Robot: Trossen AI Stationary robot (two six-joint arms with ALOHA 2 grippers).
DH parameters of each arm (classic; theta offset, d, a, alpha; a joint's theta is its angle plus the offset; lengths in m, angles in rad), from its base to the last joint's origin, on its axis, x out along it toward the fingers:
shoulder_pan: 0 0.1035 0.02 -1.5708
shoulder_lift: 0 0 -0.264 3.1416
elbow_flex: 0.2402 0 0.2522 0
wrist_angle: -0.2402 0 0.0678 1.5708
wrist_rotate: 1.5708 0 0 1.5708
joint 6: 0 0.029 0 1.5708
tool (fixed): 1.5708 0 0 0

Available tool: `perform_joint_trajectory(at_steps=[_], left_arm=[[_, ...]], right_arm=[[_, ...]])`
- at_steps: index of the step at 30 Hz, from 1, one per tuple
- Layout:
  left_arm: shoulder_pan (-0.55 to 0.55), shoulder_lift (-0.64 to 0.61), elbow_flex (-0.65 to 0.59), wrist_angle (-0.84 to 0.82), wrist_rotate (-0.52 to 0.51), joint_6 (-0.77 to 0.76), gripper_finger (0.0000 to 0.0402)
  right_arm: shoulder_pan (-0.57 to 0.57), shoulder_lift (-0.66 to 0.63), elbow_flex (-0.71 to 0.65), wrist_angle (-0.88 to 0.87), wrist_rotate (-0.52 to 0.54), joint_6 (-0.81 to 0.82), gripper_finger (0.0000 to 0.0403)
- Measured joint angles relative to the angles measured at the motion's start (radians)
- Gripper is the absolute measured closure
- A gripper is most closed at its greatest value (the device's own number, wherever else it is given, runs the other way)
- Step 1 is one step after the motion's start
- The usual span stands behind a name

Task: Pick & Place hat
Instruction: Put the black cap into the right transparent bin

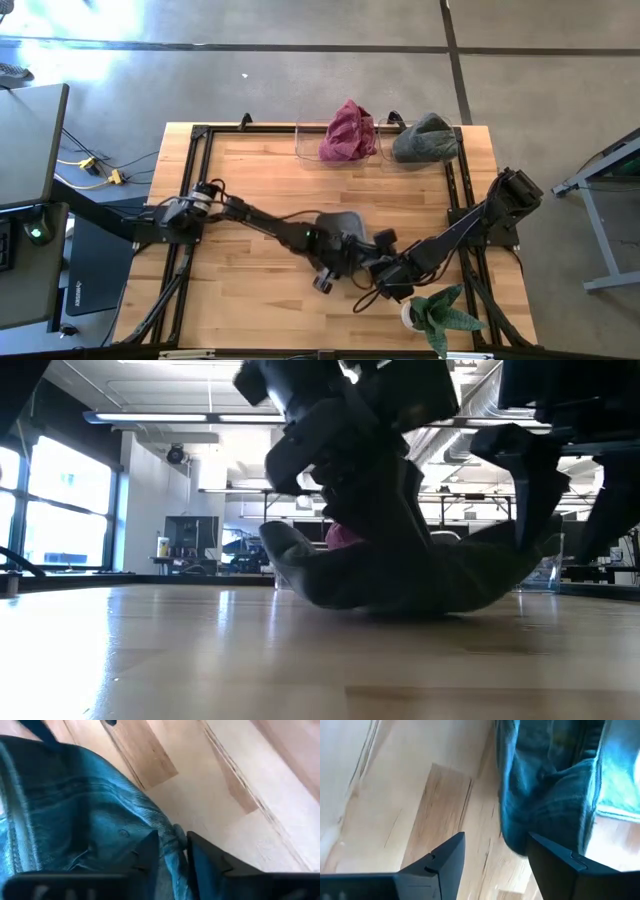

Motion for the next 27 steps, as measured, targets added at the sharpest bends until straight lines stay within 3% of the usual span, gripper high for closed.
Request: perform_joint_trajectory(at_steps=[5,9,13,19,23,27], left_arm=[[0.057,-0.002,0.0,-0.006,0.164,-0.063,0.0242],[0.069,-0.026,-0.001,-0.048,0.151,-0.124,0.0206],[0.032,-0.1,0.005,-0.143,0.003,-0.135,0.0198],[-0.075,-0.177,0.002,-0.339,-0.307,-0.212,0.0197],[-0.137,-0.194,0.001,-0.509,-0.533,-0.346,0.0197],[-0.161,-0.194,-0.02,-0.613,-0.645,-0.495,0.0197]], right_arm=[[0.0,0.0,0.0,-0.037,0.003,0.02,0.0195],[0.0,0.0,0.0,-0.03,0.003,0.02,0.0195],[0.0,0.0,0.0,-0.01,0.002,0.023,0.0195],[0.018,0.0,0.0,0.062,0.003,0.001,0.0195],[0.039,0.0,0.0,0.156,0.009,-0.023,0.0195],[0.05,0.0,0.0,0.255,0.054,-0.038,0.0195]])
